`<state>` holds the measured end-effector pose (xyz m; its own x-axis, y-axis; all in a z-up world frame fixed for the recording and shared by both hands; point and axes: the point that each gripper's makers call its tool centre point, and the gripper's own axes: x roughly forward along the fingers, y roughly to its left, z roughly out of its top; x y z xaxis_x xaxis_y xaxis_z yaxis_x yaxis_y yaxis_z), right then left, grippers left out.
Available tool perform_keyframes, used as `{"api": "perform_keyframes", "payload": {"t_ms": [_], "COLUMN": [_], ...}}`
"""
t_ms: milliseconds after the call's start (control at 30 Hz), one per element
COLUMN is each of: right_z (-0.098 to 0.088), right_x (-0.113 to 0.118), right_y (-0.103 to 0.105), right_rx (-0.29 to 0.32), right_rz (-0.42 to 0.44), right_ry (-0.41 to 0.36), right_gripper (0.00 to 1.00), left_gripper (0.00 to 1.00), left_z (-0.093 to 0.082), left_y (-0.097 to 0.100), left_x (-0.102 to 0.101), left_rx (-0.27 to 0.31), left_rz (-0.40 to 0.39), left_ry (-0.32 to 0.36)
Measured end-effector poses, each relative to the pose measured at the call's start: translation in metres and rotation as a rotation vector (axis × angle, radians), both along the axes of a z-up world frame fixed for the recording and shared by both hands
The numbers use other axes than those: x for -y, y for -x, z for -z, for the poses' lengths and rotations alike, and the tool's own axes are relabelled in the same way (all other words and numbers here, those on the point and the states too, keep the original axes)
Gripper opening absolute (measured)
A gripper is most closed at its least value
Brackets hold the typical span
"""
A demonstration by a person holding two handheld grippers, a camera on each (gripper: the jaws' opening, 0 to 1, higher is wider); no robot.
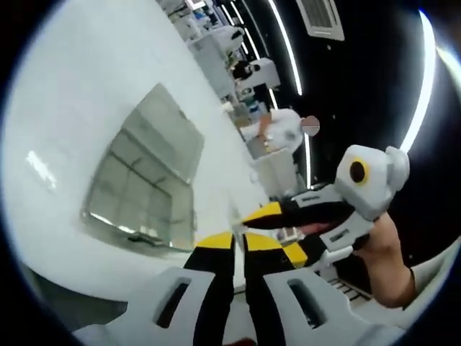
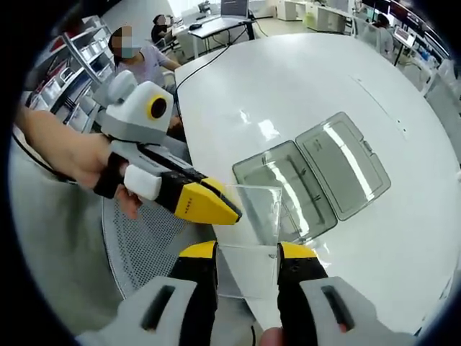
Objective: Insert the divider into the dual guide fixture by aligning both edges with the guide slots and pushing it downward to the bottom, including one-sided entry, uneven engagement, binding, and posture correction.
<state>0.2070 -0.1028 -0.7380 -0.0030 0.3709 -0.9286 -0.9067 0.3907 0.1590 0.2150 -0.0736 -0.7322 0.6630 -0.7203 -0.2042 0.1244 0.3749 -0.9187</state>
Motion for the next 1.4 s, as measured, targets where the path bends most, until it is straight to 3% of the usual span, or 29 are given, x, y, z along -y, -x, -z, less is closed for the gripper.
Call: {"api": "perform_keyframes", "payload": {"t_ms": [767, 867, 1400], "right_z": [-0.0015, -0.0023, -0.0048], "right_x": [0.0005, 0.0005, -0.0011], "right_y": [-0.0023, -0.0029, -0.0078], "right_rx": [0.011, 0.014, 0.028], "right_rz": [0.01, 0.012, 0.006], "right_ry": [-0.008, -0.011, -0.066], "right_gripper": [0.27, 0.27, 0.29], "left_gripper": [0.0, 0.0, 0.0], "left_z": [-0.0064, -0.0059, -0.0099], "left_y": [-0.0015, -0.0021, -0.0051], "left_x": [0.0007, 0.0003, -0.0006], "left_rx": [0.009, -0.015, -0.012], "left_rz": [-0.008, -0.015, -0.008], "left_ry": [0.053, 0.08, 0.106]}}
